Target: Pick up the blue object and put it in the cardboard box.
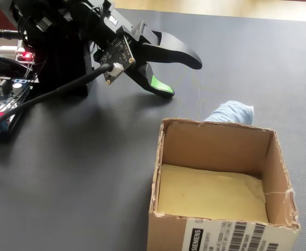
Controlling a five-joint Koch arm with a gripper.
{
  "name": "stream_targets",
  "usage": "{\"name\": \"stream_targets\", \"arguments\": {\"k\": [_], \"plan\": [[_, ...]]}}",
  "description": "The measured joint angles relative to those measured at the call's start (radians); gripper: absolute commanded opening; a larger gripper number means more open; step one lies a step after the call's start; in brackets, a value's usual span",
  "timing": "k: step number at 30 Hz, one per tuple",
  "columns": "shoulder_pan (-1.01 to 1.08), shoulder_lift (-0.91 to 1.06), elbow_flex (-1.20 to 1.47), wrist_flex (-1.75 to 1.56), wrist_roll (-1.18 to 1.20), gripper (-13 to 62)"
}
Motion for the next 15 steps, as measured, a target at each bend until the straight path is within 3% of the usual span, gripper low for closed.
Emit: {"name": "stream_targets", "arguments": {"k": [15], "plan": [[-0.014, 0.000, 0.000, 0.000, 0.000, 33.9]]}}
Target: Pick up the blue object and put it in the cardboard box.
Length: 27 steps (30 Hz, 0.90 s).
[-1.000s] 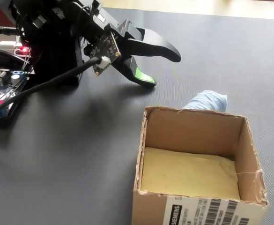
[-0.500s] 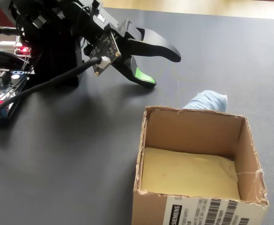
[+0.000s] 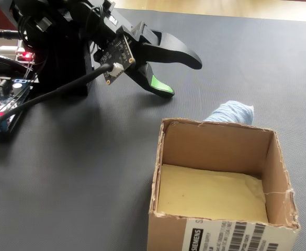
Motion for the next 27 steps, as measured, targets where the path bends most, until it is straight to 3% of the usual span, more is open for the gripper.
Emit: {"name": "stream_targets", "arguments": {"k": [27], "plan": [[0.041, 0.000, -0.005, -0.130, -0.023, 34.0]]}}
